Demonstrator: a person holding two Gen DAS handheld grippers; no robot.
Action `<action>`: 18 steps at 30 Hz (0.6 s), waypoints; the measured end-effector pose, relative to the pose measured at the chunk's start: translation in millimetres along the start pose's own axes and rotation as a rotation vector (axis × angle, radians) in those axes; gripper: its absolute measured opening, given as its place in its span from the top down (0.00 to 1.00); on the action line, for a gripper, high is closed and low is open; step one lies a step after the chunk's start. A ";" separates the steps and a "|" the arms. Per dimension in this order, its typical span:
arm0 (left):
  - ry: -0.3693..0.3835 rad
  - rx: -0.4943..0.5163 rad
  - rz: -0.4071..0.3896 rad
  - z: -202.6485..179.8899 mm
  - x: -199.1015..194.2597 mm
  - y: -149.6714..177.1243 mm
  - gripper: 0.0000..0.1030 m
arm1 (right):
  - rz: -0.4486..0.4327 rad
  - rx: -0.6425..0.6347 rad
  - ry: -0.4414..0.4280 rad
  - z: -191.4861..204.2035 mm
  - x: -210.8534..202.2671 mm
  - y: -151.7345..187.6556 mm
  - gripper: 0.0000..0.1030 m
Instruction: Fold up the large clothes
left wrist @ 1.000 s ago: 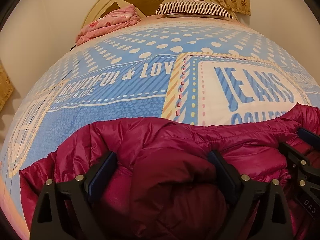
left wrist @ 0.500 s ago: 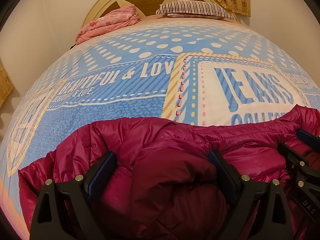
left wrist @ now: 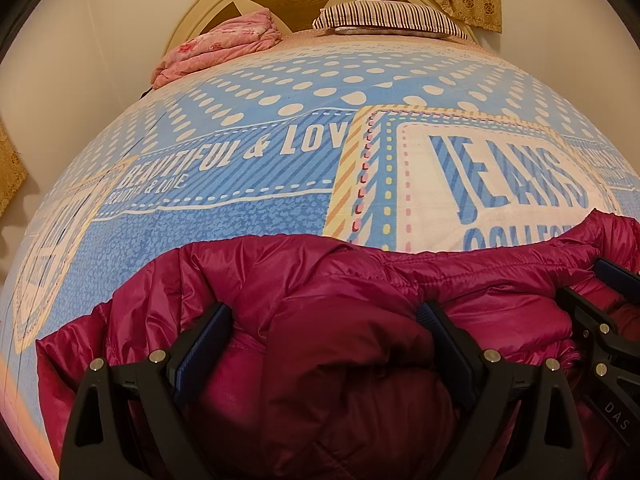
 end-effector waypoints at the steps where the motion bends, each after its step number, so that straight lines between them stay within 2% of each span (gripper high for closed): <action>1: 0.001 0.000 0.000 0.5 -0.2 0.3 0.08 | 0.000 -0.001 0.001 -0.1 0.1 0.1 0.44; 12: 0.008 -0.005 0.006 1.0 0.7 -2.2 0.07 | 0.001 0.000 -0.002 1.0 0.5 -0.1 0.44; 14: 0.043 -0.021 0.031 5.9 -2.3 -6.9 0.07 | 0.005 -0.007 0.001 2.1 0.2 -1.6 0.44; 15: 0.059 -0.027 0.033 9.2 -6.9 -9.3 0.07 | 0.009 -0.012 -0.005 1.9 -0.7 -2.6 0.43; 17: 0.062 -0.048 -0.009 22.1 -33.5 -14.4 0.07 | 0.023 -0.053 -0.007 0.6 -8.2 -4.9 0.40; 18: 0.084 -0.047 -0.034 28.1 -50.6 -13.8 0.07 | 0.021 -0.051 0.001 -2.6 -16.3 -5.0 0.33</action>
Point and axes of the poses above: each gripper's, at about its wrist camera, not at the fingertips, and x roughly the way its jaws point, z to its left, y to its underside, the point moved 5 cm from there along x, roughly the way its jaws point, and after that the axes turned 1 degree about x, right-handed, at the moved point
